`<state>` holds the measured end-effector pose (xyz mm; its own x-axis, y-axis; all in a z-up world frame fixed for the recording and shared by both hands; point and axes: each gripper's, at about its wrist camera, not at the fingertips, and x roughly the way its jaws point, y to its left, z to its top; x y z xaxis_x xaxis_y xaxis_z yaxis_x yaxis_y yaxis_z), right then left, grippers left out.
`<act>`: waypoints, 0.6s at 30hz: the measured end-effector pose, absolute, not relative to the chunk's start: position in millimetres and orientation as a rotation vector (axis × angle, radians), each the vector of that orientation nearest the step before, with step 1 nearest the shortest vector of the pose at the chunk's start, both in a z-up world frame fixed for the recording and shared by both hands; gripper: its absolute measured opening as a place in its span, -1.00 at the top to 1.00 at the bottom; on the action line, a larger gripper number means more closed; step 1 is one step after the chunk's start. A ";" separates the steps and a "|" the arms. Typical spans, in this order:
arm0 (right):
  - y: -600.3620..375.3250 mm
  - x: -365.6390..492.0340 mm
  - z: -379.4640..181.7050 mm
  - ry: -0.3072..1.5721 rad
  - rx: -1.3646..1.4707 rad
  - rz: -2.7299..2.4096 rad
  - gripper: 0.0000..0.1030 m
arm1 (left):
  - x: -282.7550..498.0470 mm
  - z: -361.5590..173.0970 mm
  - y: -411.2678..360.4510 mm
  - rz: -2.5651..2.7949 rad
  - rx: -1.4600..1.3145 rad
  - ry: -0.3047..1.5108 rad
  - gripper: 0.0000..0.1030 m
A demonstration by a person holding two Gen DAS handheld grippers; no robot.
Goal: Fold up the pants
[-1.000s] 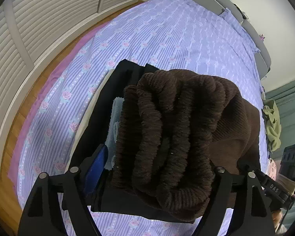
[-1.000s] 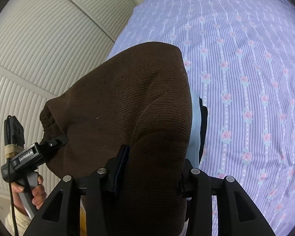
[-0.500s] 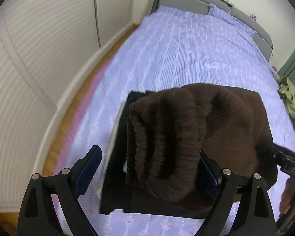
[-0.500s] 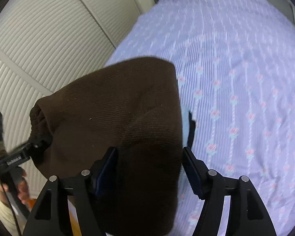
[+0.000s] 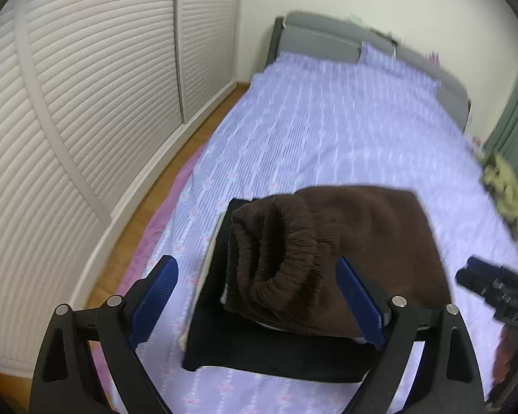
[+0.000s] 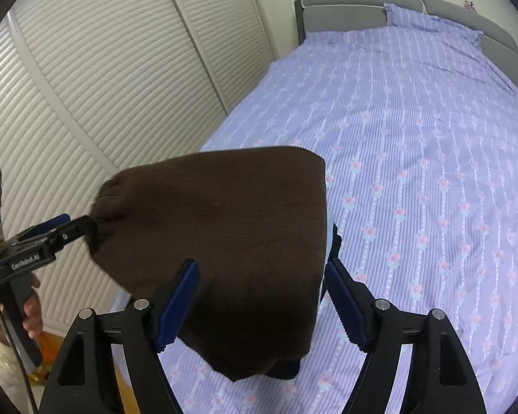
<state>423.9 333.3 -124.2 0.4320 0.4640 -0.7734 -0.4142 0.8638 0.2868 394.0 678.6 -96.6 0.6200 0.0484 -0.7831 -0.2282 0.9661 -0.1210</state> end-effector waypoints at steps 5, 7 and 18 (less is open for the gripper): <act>326.4 406.1 -94.5 0.913 0.043 0.561 -0.46 | 373.1 -73.3 664.6 0.186 -0.207 0.832 -0.83; 320.8 395.5 -82.3 0.875 0.034 0.558 -0.53 | 358.7 -58.0 646.7 0.198 -0.152 0.789 -0.83; 231.3 312.4 -18.2 0.728 0.059 0.431 -0.82 | 271.4 -0.6 537.2 0.203 -0.062 0.677 -1.00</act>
<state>312.4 231.3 -18.2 0.6629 0.4013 -0.6321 -0.3605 0.9110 0.2003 271.4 537.2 -0.6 0.7606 0.1659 -0.6277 -0.2063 0.9784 0.0085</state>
